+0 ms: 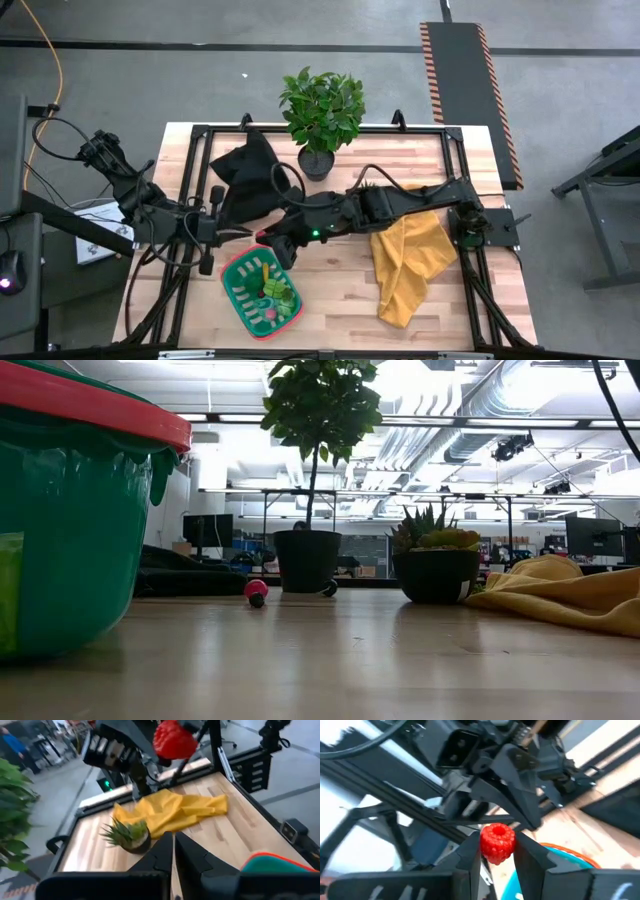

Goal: Pick and placing Produce into tupperware
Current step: Put the red raspberry into the blue basket

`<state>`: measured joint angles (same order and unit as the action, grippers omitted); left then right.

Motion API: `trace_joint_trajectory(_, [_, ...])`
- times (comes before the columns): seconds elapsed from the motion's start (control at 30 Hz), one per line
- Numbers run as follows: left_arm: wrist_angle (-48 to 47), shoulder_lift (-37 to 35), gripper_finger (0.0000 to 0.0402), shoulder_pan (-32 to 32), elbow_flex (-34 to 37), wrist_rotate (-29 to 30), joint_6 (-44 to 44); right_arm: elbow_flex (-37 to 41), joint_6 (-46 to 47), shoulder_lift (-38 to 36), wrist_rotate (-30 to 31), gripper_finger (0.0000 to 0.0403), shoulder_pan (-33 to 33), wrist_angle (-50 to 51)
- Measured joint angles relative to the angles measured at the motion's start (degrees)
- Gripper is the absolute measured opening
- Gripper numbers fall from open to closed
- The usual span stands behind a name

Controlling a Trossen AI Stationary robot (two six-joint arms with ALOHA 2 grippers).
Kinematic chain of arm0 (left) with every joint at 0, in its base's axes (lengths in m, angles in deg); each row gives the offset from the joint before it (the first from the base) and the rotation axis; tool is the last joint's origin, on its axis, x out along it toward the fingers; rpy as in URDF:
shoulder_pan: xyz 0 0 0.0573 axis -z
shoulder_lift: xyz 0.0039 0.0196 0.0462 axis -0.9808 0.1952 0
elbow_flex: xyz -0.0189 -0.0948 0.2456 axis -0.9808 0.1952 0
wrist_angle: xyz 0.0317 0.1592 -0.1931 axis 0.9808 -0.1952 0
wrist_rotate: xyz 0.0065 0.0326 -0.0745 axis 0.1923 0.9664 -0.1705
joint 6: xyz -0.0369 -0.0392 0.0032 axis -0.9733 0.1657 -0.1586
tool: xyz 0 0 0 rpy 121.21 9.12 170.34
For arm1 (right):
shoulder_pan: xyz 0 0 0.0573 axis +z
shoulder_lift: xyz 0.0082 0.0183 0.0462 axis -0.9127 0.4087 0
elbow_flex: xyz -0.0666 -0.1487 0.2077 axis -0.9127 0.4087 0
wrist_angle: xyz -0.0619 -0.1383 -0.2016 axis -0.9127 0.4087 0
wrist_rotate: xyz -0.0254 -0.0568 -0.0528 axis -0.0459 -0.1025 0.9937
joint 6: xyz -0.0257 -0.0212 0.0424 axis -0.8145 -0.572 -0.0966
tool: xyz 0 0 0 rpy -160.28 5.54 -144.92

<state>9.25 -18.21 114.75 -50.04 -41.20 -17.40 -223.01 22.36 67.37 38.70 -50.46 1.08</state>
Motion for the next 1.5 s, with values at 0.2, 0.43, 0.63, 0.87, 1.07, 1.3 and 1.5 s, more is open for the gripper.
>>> trace_joint_trajectory(0.2, [3.42, 0.0, 0.0081, 0.0, 0.0, 6.81, 2.32, 0.0, 0.73, -0.07, -1.32, 0.0081, 0.06, -1.71])
trace_joint_trajectory(0.43, [5.88, -0.72, 0.016, 0.0, 0.0, 9.39, 12.01, 0.0, 1.17, -0.07, -1.47, 0.0081, 0.03, -3.22])
trace_joint_trajectory(0.63, [10.48, -0.7, 0.0209, 0.0, 0.0, 7.51, 15.85, 0.0, 1.11, -0.07, -1.44, 0.0081, -0.42, -5.74])
trace_joint_trajectory(0.87, [17.23, -0.72, 0.0229, 0.0, 0.0, 3.76, 18.75, 0.0, 1.11, -0.07, -0.16, 0.0081, -0.44, -5.68])
trace_joint_trajectory(1.07, [17.33, -0.5, 0.0229, 0.0, 0.0, 1.01, 18.85, 0.02, 0.83, -0.07, 0.94, 0.0081, -0.44, -5.97])
trace_joint_trajectory(1.3, [17.62, -0.5, 0.0229, 0.0, 0.0, 0.34, 18.87, 0.02, 0.65, -0.07, 1.07, 0.0081, -0.44, -6.48])
trace_joint_trajectory(1.5, [20.48, 1.54, 0.0229, -0.02, 0.04, 0.0, 21.86, 0.04, 0.65, -0.07, 1.06, 0.0081, -0.65, -6.89])
